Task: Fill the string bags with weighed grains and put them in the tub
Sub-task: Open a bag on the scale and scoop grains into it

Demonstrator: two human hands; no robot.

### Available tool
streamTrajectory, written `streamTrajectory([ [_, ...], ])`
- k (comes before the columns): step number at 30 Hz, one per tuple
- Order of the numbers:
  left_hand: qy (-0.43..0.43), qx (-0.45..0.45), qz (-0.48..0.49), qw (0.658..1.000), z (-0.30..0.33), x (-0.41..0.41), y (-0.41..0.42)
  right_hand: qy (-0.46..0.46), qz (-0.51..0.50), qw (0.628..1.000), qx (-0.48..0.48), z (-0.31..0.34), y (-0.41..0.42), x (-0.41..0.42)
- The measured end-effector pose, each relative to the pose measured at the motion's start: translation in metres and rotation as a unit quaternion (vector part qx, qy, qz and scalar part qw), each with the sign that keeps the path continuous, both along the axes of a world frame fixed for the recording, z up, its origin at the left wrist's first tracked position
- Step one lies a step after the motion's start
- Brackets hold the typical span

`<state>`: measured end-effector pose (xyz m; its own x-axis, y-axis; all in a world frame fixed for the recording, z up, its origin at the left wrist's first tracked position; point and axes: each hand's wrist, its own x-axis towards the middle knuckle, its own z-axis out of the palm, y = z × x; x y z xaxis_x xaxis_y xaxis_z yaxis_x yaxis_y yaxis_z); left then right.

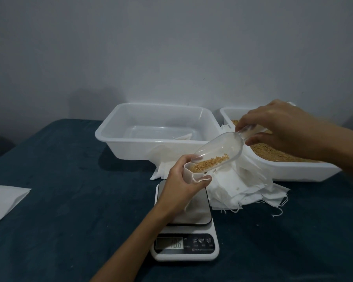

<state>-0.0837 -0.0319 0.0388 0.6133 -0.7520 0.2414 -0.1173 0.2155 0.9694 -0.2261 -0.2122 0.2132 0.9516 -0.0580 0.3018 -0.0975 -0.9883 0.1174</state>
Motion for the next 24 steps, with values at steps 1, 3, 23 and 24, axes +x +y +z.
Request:
streamTrajectory([
  [1, 0.000, 0.002, 0.001, 1.000, -0.0002, 0.0004, 0.0000, -0.001, 0.001, 1.000, -0.003, 0.0001, 0.0001, 0.0002],
  [3, 0.000, 0.001, 0.002, 1.000, -0.0007, 0.0008, -0.0001, 0.000, 0.002, 1.000, -0.009, 0.0003, 0.0001, 0.0007],
  [23, -0.027, 0.012, 0.021, 0.999, -0.0053, 0.0034, -0.0006, -0.061, 0.100, 0.979, -0.168, -0.0008, 0.0063, 0.0070],
  [24, -0.029, 0.013, 0.024, 0.999, -0.0052, 0.0034, -0.0005, -0.064, 0.107, 0.977, -0.174, -0.0004, 0.0075, 0.0076],
])
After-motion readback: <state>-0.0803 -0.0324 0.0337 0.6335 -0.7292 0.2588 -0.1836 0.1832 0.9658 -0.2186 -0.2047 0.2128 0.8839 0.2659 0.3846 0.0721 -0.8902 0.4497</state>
